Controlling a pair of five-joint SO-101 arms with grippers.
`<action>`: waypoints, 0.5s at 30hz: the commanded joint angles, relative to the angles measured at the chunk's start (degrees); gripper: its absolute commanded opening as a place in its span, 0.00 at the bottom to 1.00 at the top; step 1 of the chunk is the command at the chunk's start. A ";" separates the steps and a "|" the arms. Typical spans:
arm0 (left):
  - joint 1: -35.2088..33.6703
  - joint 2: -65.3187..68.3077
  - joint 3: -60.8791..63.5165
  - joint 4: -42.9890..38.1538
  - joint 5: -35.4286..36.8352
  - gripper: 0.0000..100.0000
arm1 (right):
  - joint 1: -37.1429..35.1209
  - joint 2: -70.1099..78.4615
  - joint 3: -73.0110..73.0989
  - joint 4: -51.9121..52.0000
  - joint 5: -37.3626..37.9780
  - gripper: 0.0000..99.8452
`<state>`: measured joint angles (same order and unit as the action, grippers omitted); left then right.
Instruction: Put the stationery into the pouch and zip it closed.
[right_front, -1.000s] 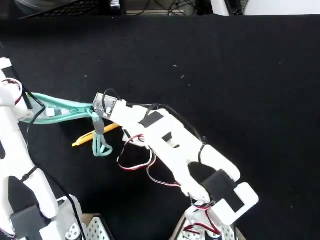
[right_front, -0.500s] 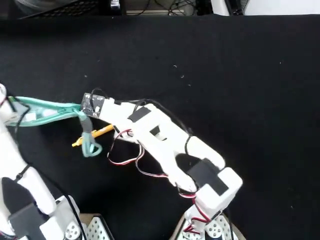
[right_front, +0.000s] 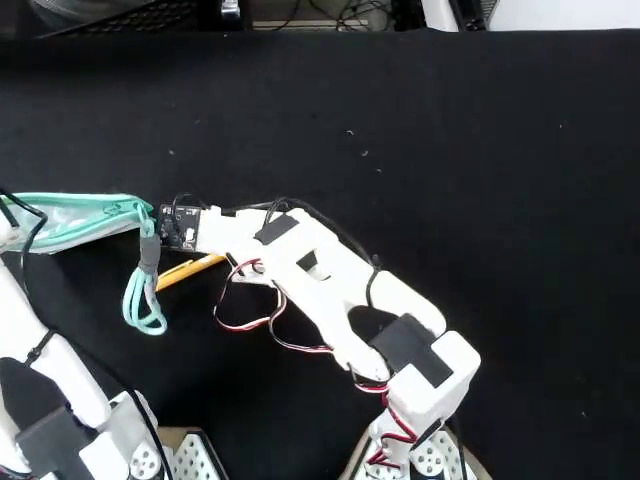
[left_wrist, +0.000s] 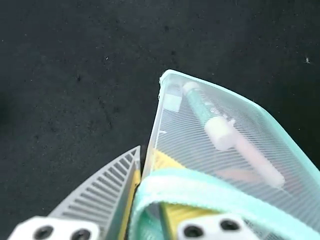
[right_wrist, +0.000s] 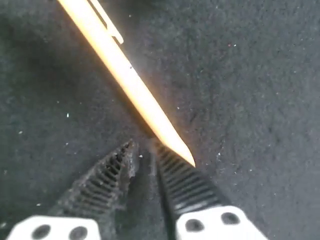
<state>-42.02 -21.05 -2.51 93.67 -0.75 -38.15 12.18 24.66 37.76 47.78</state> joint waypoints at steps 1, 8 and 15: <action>-0.66 -0.70 -3.38 -0.35 0.18 0.03 | 2.90 -0.92 -0.92 -0.26 0.53 0.01; -0.66 -0.70 -3.30 -0.35 0.18 0.03 | 3.34 -0.92 -1.36 -0.35 0.26 0.03; -0.66 -0.62 -3.21 -0.35 0.18 0.03 | -1.14 4.35 -9.54 5.19 -2.02 0.32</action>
<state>-42.02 -21.05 -2.51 93.67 -0.75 -37.89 14.99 20.70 41.71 44.88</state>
